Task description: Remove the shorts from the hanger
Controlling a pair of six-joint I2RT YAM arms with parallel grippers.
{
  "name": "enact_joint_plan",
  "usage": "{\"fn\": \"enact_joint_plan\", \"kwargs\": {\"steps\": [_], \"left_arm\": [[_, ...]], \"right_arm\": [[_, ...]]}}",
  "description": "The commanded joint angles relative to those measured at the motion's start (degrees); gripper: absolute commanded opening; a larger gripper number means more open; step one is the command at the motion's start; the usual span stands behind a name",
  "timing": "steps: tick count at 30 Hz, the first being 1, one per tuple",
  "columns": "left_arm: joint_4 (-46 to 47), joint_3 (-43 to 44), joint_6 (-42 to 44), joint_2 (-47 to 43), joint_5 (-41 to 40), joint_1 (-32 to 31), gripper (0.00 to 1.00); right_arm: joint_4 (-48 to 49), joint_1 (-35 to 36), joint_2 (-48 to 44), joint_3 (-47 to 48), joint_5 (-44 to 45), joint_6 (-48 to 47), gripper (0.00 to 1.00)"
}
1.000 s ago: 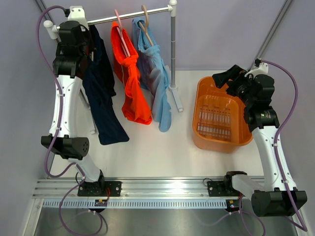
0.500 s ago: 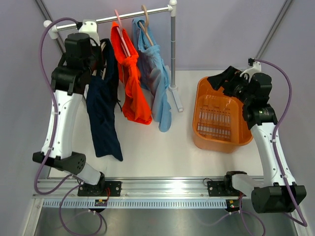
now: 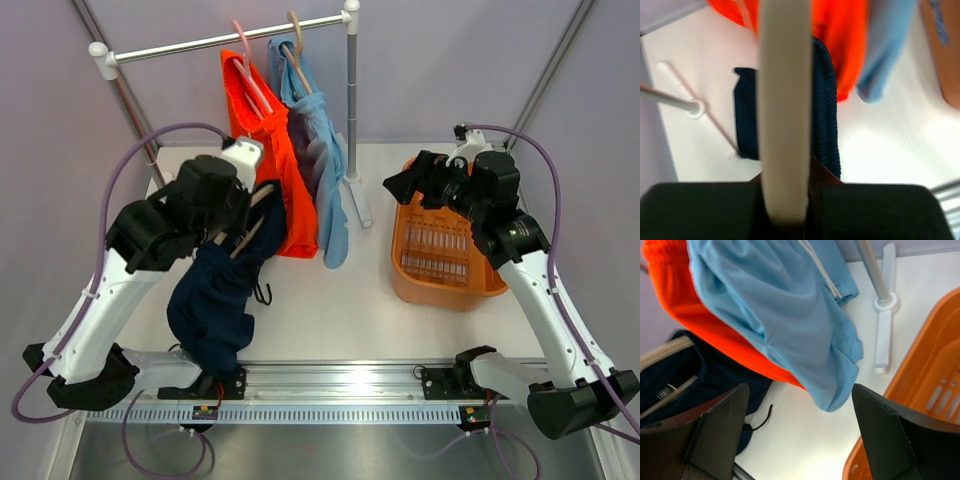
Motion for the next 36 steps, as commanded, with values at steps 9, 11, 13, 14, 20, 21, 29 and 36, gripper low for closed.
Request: {"fn": "enact_joint_plan", "kwargs": {"steps": [9, 11, 13, 14, 20, 21, 29, 36], "left_arm": [[4.3, -2.8, -1.3, -4.2, 8.5, -12.6, 0.00], [5.0, -1.2, -0.8, -3.2, 10.9, -12.9, 0.00], [5.4, 0.2, -0.6, -1.8, 11.1, -13.8, 0.00], [5.4, 1.3, -0.1, -1.3, 10.9, -14.0, 0.00], [5.8, 5.9, 1.0, 2.2, 10.8, -14.6, 0.00], [5.7, 6.5, 1.1, 2.6, 10.9, -14.7, 0.00], [5.3, 11.4, 2.5, 6.2, 10.8, -15.1, 0.00], [4.9, 12.7, 3.1, 6.8, 10.7, -15.5, 0.00]], "right_arm": [[-5.8, 14.0, -0.7, 7.1, 6.3, -2.9, 0.89], [-6.5, 17.1, 0.5, 7.6, 8.0, -2.9, 0.88], [-7.1, 20.5, 1.7, 8.1, 9.9, -3.1, 0.88], [-7.2, 21.4, 2.1, 8.4, 10.4, -3.0, 0.87], [-7.7, 26.5, 5.0, 9.4, 14.4, -2.8, 0.86], [-7.6, 26.8, 5.6, 9.4, 14.6, -2.7, 0.85], [-7.5, 28.7, 9.0, 11.8, 16.9, -1.9, 0.81], [-7.6, 28.7, 11.8, 13.8, 22.3, -2.8, 0.70]]}}
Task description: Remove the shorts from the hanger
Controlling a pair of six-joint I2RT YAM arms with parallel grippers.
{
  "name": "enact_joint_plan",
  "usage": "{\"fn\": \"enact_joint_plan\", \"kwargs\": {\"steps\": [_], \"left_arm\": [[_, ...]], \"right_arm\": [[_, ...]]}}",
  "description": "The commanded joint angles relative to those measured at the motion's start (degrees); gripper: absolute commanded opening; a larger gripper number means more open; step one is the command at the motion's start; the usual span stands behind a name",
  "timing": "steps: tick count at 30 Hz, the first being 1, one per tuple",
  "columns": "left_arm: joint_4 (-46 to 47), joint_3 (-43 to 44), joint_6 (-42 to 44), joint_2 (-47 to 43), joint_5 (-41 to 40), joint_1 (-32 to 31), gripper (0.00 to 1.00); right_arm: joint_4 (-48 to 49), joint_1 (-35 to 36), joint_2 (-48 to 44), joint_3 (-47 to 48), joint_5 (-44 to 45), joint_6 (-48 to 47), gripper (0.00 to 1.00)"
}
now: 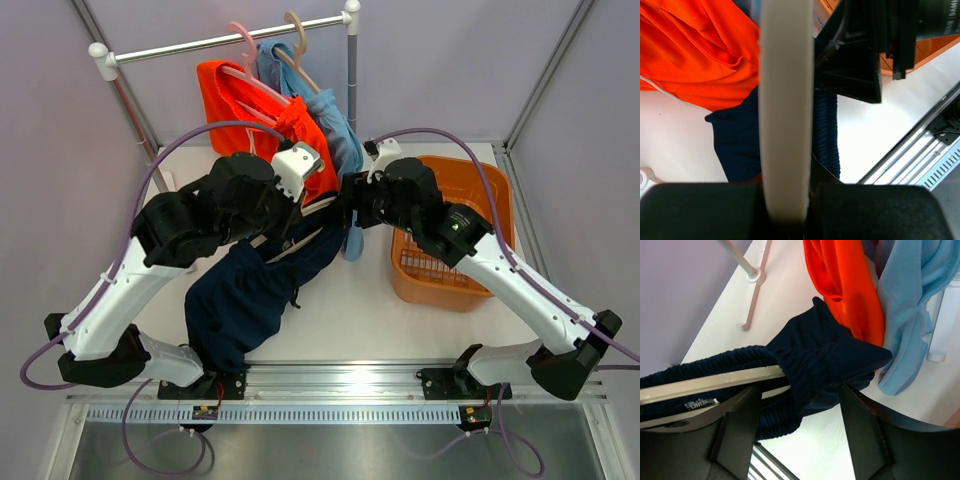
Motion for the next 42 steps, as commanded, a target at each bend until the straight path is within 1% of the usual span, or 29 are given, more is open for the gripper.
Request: {"fn": "enact_joint_plan", "kwargs": {"steps": [1, 2, 3, 5, 6, 8, 9, 13, 17, 18, 21, 22, 33, 38, 42], "left_arm": [[3.8, 3.6, 1.6, -0.7, 1.3, -0.5, 0.00], [3.7, 3.8, 1.7, -0.8, 1.2, -0.4, 0.00], [3.3, 4.0, 1.8, -0.8, 1.0, -0.5, 0.00], [2.9, 4.6, 2.1, -0.7, 0.7, -0.5, 0.00], [2.7, 4.6, 2.3, -0.8, 0.6, -0.5, 0.00], [2.4, 4.3, 2.5, -0.9, 0.2, -0.5, 0.00], [2.4, 4.1, 2.5, -1.1, 0.0, -0.4, 0.00], [2.5, 3.0, 3.2, -1.8, -1.0, -0.5, 0.00], [1.8, 1.4, 3.5, -2.3, -2.2, -0.5, 0.00], [1.4, 1.2, 3.6, -2.6, -2.1, -0.5, 0.00], [1.5, 0.3, 3.8, -3.8, -1.2, -0.7, 0.00], [1.6, -0.7, 4.1, -4.3, -1.1, -0.7, 0.00], [1.4, -2.3, 4.9, -8.5, 1.2, -0.7, 0.00], [3.2, -3.9, 4.9, -10.9, 2.9, -0.7, 0.00], [4.0, -2.8, 4.9, -12.1, 4.3, -0.7, 0.00]], "right_arm": [[0.0, 0.5, 1.6, 3.9, 4.9, -0.8, 0.68], [-0.3, 0.6, 2.0, 4.3, 5.2, -1.1, 0.64], [-0.6, 0.6, 2.8, 4.7, 6.1, -1.1, 0.62], [-0.3, 0.6, 3.2, 5.0, 6.7, -1.1, 0.54], [-0.3, 0.6, 3.2, 5.1, 6.9, -1.0, 0.45], [0.4, 0.5, 3.3, 5.1, 7.7, -1.0, 0.33], [0.2, 0.5, 3.6, 5.3, 8.2, -1.1, 0.21], [-0.9, 0.6, 4.1, 6.7, 10.0, -1.4, 0.01], [-3.2, 0.5, 4.8, 9.0, 13.3, -1.9, 0.00], [-5.1, 0.5, 5.3, 10.5, 16.7, -1.8, 0.00], [-7.9, 0.0, 6.5, 12.2, 22.4, -2.5, 0.00], [-8.3, -1.1, 6.7, 13.3, 22.7, -2.5, 0.00], [-9.3, -10.8, 8.4, 15.0, 18.9, -2.0, 0.00], [-9.6, -11.9, 9.6, 15.5, 17.4, -2.2, 0.00], [-9.3, -12.2, 10.0, 14.2, 17.9, -2.5, 0.00]]}}
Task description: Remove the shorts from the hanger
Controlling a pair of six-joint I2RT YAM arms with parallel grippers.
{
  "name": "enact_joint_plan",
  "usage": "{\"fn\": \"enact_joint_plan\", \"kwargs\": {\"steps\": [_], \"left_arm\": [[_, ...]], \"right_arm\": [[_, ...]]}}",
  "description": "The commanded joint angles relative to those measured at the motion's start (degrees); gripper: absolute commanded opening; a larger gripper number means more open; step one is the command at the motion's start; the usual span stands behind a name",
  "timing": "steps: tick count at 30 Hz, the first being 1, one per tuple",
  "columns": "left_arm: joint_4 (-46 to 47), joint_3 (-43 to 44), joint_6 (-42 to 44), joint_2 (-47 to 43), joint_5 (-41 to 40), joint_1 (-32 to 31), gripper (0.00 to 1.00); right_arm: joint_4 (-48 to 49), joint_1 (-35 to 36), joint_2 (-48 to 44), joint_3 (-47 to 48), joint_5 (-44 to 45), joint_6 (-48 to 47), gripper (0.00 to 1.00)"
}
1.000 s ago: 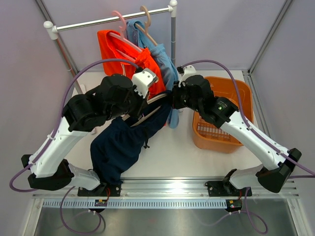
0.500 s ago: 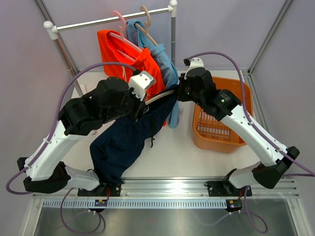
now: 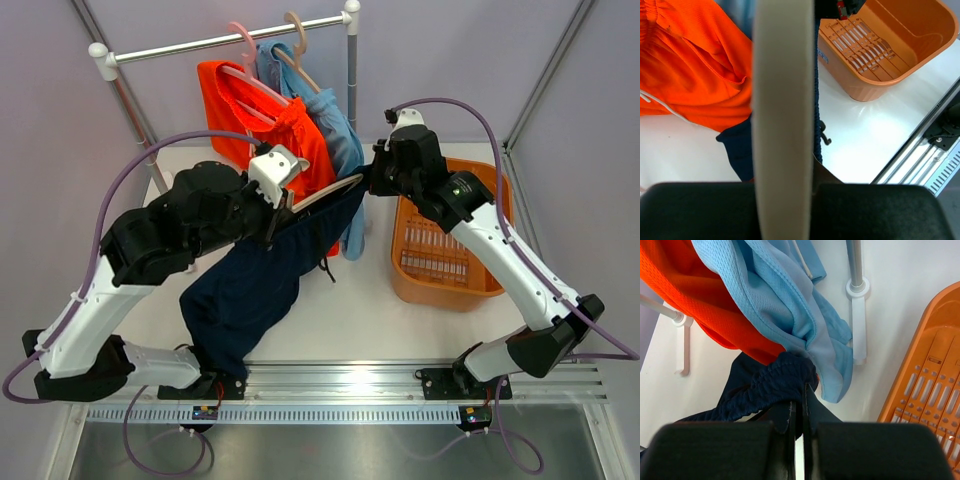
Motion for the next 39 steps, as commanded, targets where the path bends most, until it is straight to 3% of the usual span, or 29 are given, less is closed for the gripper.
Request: {"fn": "enact_joint_plan", "kwargs": {"steps": [1, 8, 16, 23, 31, 39], "left_arm": [[-1.4, 2.3, 1.1, -5.3, 3.1, -0.3, 0.00], [0.4, 2.4, 1.0, -7.9, 3.8, -0.3, 0.00], [4.1, 1.9, -0.5, -11.2, -1.1, -0.3, 0.00], [17.7, -6.9, -2.7, -16.8, -4.2, -0.3, 0.00], [33.5, -16.0, -6.1, -16.0, -5.5, -0.3, 0.00], [45.2, -19.3, -7.7, -13.5, -6.7, -0.3, 0.00]], "right_arm": [[0.6, -3.5, 1.0, 0.8, 7.4, -1.5, 0.00], [1.2, -4.3, 0.5, 0.0, 6.3, -1.6, 0.00], [2.0, -4.3, -1.1, -2.4, 6.2, -1.8, 0.00], [2.5, -3.9, -4.7, -3.8, 0.2, -0.6, 0.00], [1.2, 6.9, -7.7, -2.6, 0.6, -0.3, 0.00], [0.7, 14.9, -8.3, -2.3, 1.4, 0.1, 0.00]]}}
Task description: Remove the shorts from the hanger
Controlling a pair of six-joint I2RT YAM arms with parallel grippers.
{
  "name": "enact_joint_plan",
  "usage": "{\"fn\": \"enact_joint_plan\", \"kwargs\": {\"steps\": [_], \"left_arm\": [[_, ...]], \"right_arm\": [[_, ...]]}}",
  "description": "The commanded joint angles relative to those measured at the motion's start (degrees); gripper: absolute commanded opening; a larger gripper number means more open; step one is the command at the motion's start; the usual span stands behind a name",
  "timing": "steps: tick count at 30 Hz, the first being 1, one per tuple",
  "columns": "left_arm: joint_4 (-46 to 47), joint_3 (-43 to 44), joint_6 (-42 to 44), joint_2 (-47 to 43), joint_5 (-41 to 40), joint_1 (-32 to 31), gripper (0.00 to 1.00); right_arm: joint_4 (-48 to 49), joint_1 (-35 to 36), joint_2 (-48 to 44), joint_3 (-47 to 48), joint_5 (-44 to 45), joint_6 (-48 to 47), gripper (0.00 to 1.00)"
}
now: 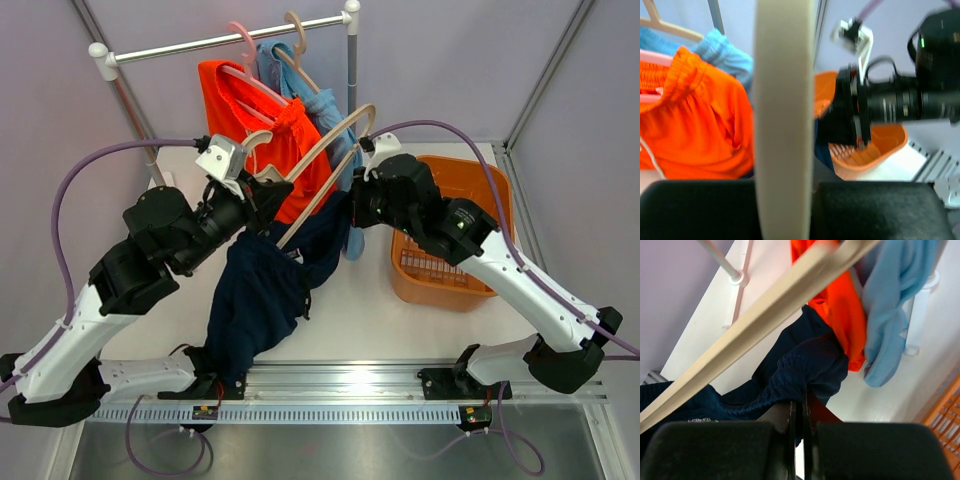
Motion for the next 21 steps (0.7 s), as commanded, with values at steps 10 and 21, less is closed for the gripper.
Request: {"fn": "enact_joint_plan", "kwargs": {"steps": [10, 21], "left_arm": [[29.2, -7.3, -0.6, -1.8, -7.6, -0.2, 0.00], [12.8, 0.7, 3.2, -0.8, -16.5, -0.2, 0.00]], "right_arm": [[0.1, 5.0, -3.1, 2.3, 3.8, -0.9, 0.00], [-4.4, 4.9, -2.7, 17.3, 17.2, -10.0, 0.00]]}}
